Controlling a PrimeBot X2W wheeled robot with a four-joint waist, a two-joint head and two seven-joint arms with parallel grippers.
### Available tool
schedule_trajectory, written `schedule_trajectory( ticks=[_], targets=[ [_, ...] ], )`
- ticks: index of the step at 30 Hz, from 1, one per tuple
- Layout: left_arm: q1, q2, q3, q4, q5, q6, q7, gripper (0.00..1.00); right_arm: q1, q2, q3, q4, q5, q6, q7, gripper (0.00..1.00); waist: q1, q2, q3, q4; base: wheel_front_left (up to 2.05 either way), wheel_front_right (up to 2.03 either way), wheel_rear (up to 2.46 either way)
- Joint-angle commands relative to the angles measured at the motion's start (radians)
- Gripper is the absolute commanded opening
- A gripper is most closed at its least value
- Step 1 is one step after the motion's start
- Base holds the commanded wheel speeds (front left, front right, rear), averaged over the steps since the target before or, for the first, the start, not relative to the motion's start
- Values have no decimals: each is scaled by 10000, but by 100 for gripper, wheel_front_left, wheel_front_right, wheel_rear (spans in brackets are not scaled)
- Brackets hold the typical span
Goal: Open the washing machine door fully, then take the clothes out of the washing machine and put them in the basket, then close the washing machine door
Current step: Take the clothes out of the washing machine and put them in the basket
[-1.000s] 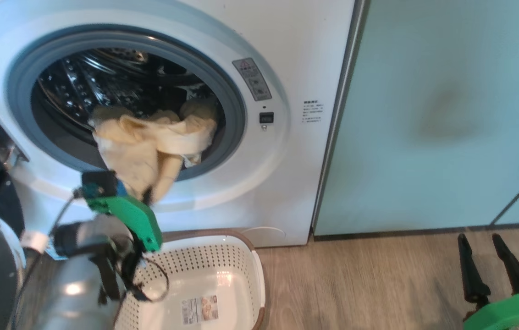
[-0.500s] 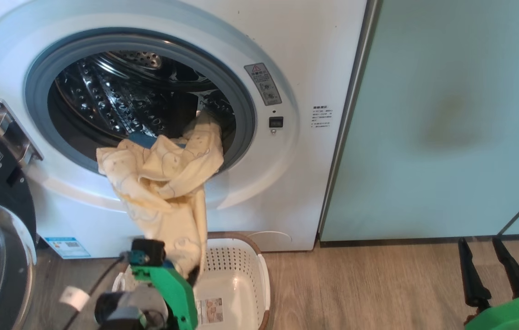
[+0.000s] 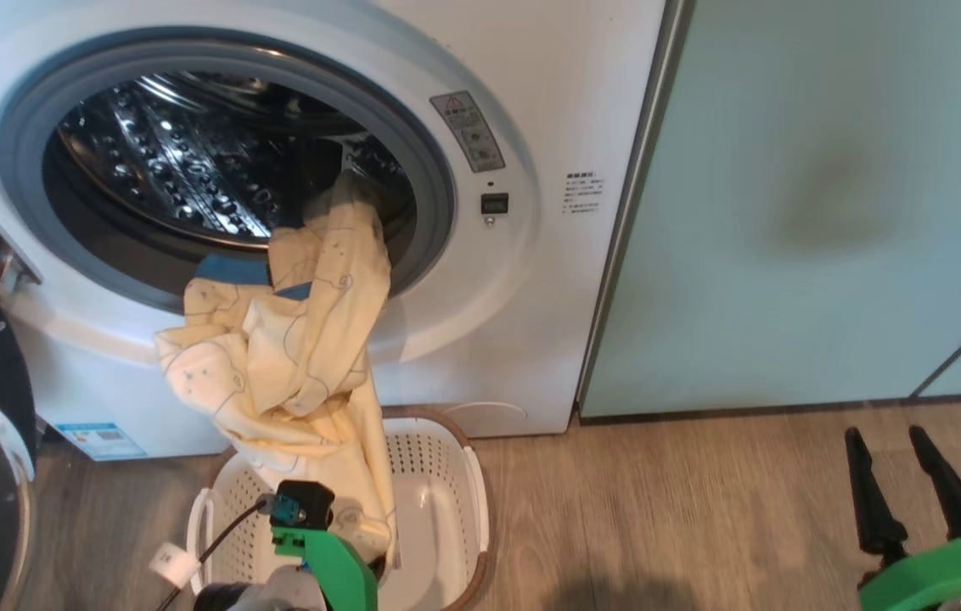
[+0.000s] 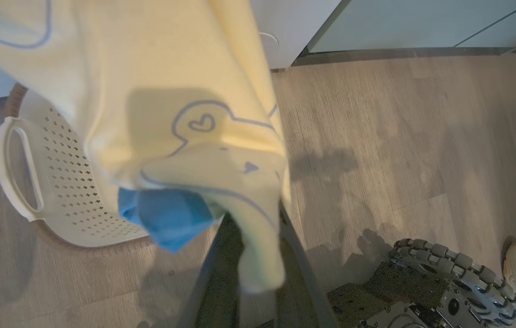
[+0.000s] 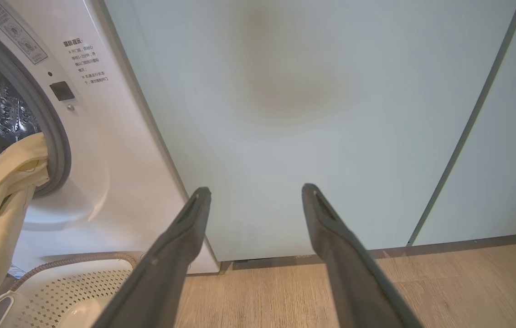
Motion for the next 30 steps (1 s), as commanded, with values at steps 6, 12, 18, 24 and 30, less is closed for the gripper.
schedule_trajectory(
  ticks=[6, 12, 18, 24, 30],
  targets=[
    [-988, 28, 228, 922, -84, -162, -124, 0, -831, -238, 205, -389, 58, 44, -95, 100, -1, -1, 616, -231, 0, 0, 0],
    [-1852, -58, 200, 2469, -183, -287, -193, 0, -1143, -226, 209, -452, 53, 44, -95, 100, -1, -1, 1237, -401, 0, 0, 0],
    [-2718, -161, 79, 3928, -427, -471, -67, 0, -1538, -192, 243, -511, 65, 44, -95, 100, -1, -1, 1949, -606, 0, 0, 0],
    [-3352, -166, 75, 5012, -650, -535, -79, 0, -1878, -137, 300, -551, 68, 44, -95, 100, -1, -1, 2513, -760, 0, 0, 0],
    [-3907, -128, -133, 6076, -758, -570, -307, 0, -2240, -51, 351, -572, 75, 44, -95, 100, -1, -1, 3038, -966, 0, 0, 0]
  ],
)
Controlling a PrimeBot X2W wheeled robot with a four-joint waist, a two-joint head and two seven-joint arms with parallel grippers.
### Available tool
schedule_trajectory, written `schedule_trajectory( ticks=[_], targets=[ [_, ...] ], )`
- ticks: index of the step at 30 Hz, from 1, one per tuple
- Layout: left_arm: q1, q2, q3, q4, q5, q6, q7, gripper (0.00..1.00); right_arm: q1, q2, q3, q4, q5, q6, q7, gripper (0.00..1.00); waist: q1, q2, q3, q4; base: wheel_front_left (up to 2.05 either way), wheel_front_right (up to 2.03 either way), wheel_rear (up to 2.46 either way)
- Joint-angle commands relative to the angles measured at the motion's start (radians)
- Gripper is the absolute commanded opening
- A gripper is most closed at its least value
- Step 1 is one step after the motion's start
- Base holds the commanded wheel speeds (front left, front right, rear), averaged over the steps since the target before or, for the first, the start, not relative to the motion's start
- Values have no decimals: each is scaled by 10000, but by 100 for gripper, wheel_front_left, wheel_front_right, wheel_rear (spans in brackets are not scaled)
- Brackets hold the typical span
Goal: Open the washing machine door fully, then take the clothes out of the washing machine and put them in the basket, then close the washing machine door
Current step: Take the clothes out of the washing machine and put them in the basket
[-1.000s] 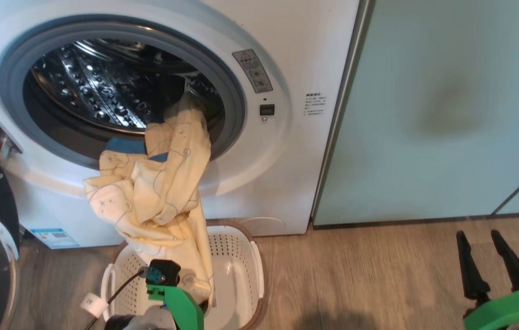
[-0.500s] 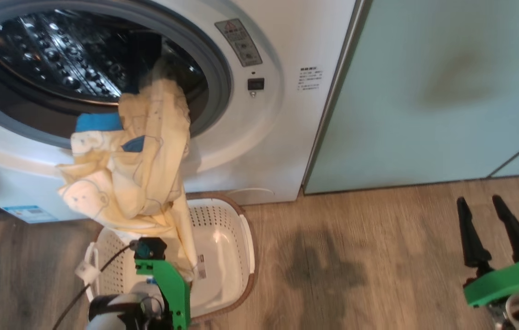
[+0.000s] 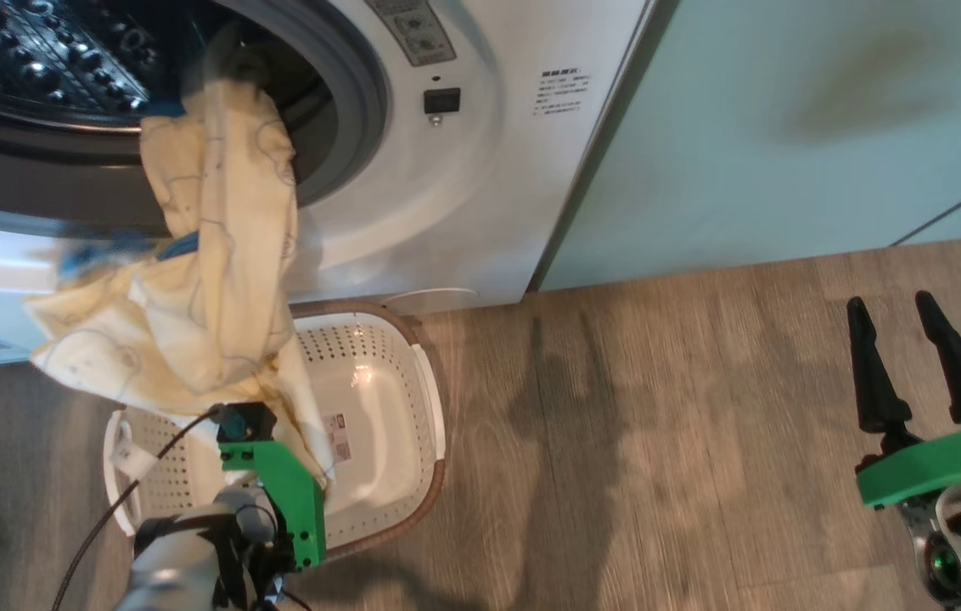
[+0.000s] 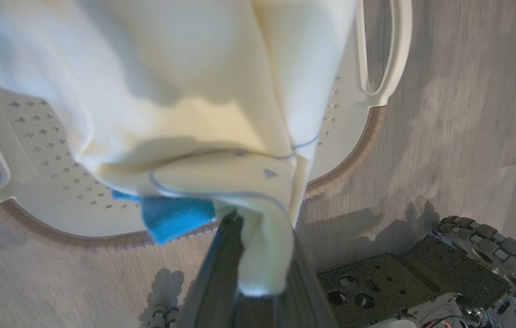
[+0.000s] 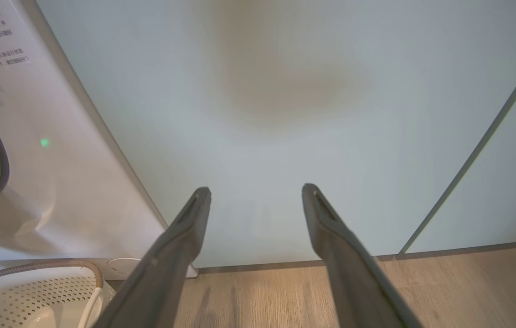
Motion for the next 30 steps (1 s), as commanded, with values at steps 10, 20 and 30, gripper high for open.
schedule_trajectory(
  ticks=[10, 20, 30],
  targets=[
    [-471, 307, 141, 671, -279, -11, -634, 0, -483, -22, 220, -317, 63, 44, -95, 100, -1, 0, 517, -261, 0, 0, 0],
    [-462, 161, -211, 770, -603, -12, -407, 0, -597, 0, 272, -323, 59, 44, -95, 100, -1, 0, 705, -350, 0, 0, 0],
    [-527, 217, -428, 792, -683, -13, -1838, 100, -434, -30, 236, -243, 9, 44, -95, 100, -1, 0, 301, -237, 0, 0, 0]
  ],
)
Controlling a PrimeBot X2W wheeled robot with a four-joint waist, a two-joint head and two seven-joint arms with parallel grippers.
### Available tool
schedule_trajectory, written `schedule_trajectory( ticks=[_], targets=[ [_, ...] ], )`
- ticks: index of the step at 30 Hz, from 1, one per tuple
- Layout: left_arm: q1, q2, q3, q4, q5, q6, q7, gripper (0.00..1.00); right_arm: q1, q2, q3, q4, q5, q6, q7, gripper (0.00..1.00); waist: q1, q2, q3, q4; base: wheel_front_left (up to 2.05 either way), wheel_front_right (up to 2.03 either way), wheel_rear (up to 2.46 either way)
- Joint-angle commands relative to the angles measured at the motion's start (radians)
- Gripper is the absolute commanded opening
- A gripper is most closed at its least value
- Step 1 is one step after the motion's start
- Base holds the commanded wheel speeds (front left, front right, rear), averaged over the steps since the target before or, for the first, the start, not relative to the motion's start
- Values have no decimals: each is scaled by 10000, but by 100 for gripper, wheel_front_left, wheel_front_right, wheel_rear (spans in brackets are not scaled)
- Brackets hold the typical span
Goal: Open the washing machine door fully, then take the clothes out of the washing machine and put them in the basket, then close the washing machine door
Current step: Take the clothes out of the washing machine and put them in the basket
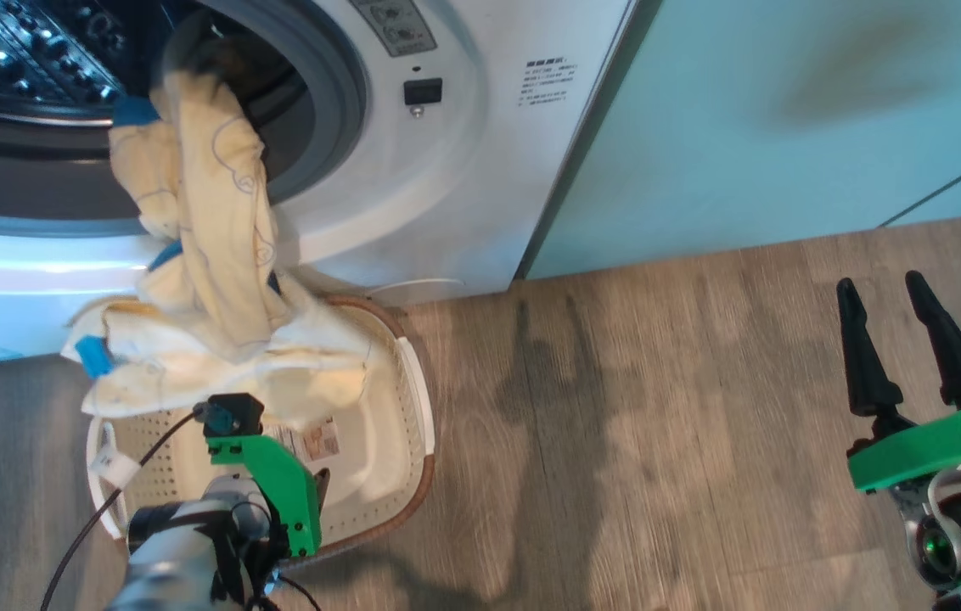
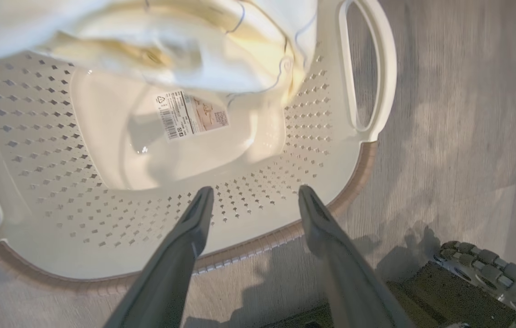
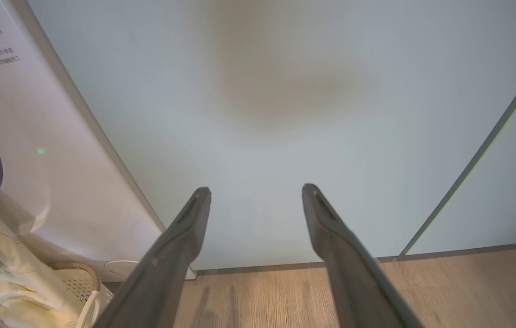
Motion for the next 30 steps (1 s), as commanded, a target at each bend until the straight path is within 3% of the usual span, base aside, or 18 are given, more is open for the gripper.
schedule_trajectory(
  ticks=[1, 12, 22, 30],
  targets=[
    [-22, 213, 181, -58, -133, -13, -248, 100, -19, -156, 92, -234, 6, 44, -95, 100, 0, 0, -215, 57, 0, 0, 0],
    [346, 471, 48, -386, -547, -13, -1897, 100, 548, -215, -51, -147, 2, 44, -95, 100, 0, 0, -1322, 402, 0, 0, 0],
    [873, 1172, 212, -1093, -787, -13, -2973, 100, 1248, -262, -206, -99, 0, 44, -95, 100, 0, 0, -2559, 774, 0, 0, 0],
    [2037, 1984, 1810, -3849, 40, 576, -2995, 100, 1790, -252, -338, -142, -32, 44, -95, 100, 0, 0, -3227, 951, 0, 0, 0]
  ],
)
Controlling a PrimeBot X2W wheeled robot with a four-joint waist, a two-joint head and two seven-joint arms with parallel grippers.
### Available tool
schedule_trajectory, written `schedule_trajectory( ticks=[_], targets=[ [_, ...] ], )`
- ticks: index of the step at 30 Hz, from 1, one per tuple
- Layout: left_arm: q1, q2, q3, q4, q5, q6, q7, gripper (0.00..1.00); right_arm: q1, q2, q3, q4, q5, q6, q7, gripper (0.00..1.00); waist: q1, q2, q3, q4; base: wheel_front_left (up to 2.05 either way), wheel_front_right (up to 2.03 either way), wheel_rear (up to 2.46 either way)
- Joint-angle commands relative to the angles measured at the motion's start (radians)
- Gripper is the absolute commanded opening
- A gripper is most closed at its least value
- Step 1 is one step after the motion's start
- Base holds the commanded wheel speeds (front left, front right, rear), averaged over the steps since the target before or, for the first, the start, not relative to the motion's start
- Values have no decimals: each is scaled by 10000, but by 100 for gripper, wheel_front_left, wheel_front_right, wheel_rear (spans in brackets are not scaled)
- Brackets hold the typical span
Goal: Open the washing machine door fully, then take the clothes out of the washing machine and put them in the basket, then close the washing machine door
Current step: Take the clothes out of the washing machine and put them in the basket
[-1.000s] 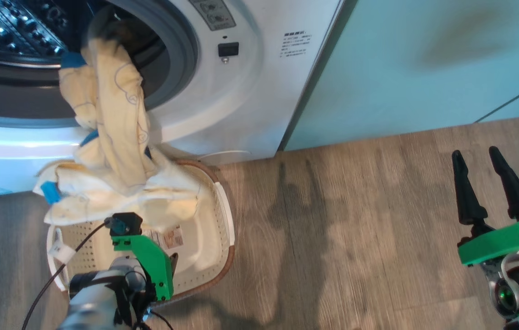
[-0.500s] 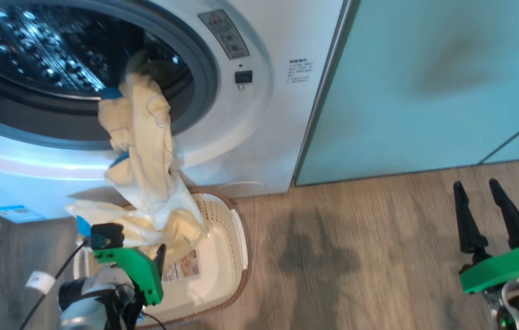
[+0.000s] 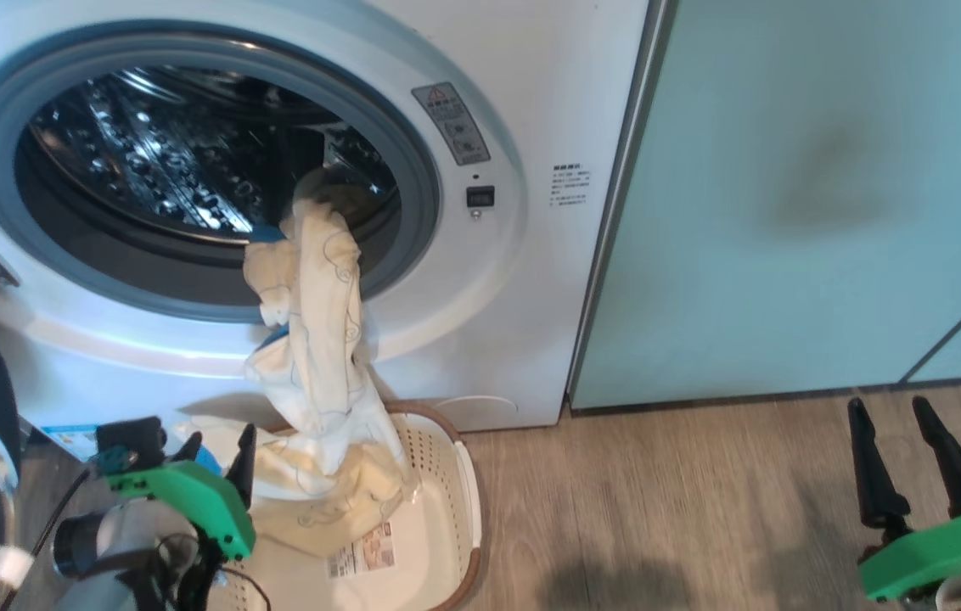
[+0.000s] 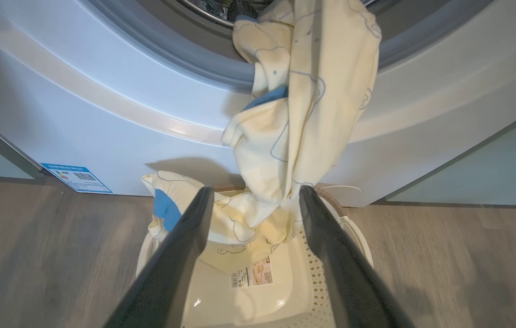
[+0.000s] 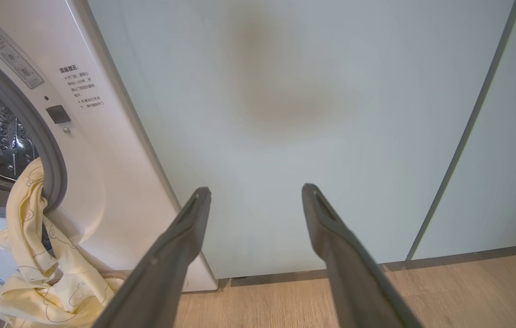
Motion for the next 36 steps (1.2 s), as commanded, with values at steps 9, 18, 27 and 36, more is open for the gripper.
schedule_trajectory(
  ticks=[9, 18, 27, 36],
  targets=[
    [1746, 365, 2575, -3512, 1576, 628, -121, 100, 17, -165, 112, -380, -32, 44, -95, 100, 1, -1, -165, 65, 0, 0, 0],
    [2900, -189, 3670, -4646, 2445, 490, -121, 100, -39, -93, 89, -414, -9, 44, -95, 100, 1, -1, 52, 96, 0, 0, 0],
    [2715, -302, 4006, -4422, 2854, 209, -121, 100, -109, -106, 178, -379, 17, 44, -95, 100, 1, -1, 120, 37, 0, 0, 0],
    [1923, -195, 3980, -3947, 3178, -70, -122, 100, -209, -126, 199, -397, 29, 44, -95, 100, 1, -1, 417, -70, 0, 0, 0]
  ],
)
